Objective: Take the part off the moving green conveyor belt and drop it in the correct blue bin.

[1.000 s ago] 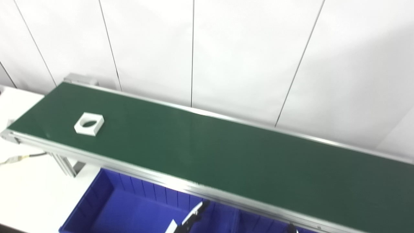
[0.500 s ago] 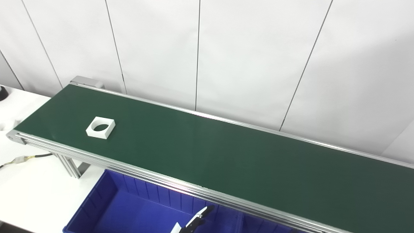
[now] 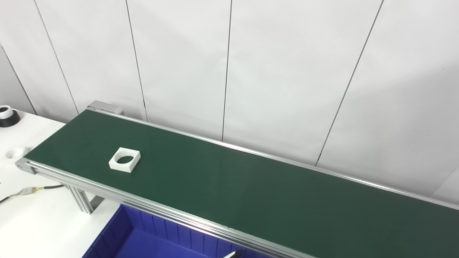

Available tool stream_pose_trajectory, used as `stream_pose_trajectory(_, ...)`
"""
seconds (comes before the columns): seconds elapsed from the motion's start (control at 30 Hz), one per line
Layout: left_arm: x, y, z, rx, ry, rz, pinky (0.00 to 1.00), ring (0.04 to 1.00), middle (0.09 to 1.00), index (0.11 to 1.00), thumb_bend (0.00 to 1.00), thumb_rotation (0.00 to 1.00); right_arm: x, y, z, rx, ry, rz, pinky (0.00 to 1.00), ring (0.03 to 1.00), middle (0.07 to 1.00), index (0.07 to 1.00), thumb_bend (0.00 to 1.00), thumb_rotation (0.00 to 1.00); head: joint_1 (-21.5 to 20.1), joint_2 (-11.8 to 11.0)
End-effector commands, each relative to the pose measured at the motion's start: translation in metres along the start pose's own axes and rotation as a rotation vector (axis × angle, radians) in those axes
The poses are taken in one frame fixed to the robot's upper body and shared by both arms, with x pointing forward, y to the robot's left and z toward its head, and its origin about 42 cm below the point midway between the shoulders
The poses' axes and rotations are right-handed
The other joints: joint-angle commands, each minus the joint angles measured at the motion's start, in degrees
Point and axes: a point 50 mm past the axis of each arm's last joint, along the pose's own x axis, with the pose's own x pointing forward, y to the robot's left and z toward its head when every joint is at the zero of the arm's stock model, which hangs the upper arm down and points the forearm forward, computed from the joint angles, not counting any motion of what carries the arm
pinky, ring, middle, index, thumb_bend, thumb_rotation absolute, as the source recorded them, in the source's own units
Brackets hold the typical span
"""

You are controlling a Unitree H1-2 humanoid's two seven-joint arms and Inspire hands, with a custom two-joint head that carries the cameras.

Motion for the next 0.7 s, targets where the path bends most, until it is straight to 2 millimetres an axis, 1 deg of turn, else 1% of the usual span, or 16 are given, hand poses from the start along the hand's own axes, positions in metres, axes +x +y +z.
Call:
stream_pose_trajectory(0.0,0.0076,0.0031,0.0098,-0.001,-0.08,0.008,0.89,0.925,0.929,0.896,0.71,0.89,0.003,0.0034,0.0078,0.005,-0.072,0.003,1.0,1.0,1.0,1.0,0.51,1.0,-0.5,0.1)
stream_pose_trajectory(0.13,0.0065,0.0042,0.0109,0.003,-0.086,0.003,0.89,0.927,0.932,0.895,0.73,0.9,0.0035,0.0038,0.0086,-0.007,-0.074,0.0,1.0,1.0,1.0,1.0,0.49,1.0,-0.9,0.1)
stream_pose_trajectory(0.2,0.0052,0.0042,0.0118,0.002,-0.088,0.008,0.88,0.927,0.932,0.897,0.72,0.9,0.0046,0.0042,0.008,-0.001,-0.073,0.001,1.0,1.0,1.0,1.0,0.47,1.0,-0.9,0.1)
stream_pose_trajectory(0.47,0.006,0.0045,0.0126,-0.01,-0.087,0.007,0.88,0.922,0.927,0.891,0.69,0.87,0.0044,0.0031,0.0061,0.004,-0.067,0.007,1.0,1.0,1.0,1.0,0.46,1.0,-0.6,-0.3)
stream_pose_trajectory(0.5,0.0065,0.0043,0.0119,-0.006,-0.086,0.008,0.88,0.923,0.928,0.894,0.7,0.88,0.005,0.0037,0.0062,0.014,-0.07,0.005,1.0,1.0,1.0,1.0,0.46,1.0,-0.6,-0.3)
stream_pose_trajectory(0.67,0.0082,0.0038,0.0118,-0.004,-0.089,0.013,0.88,0.926,0.93,0.895,0.71,0.88,0.0068,0.0029,0.0056,0.011,-0.069,0.011,1.0,1.0,1.0,1.0,0.45,1.0,-0.3,-0.6)
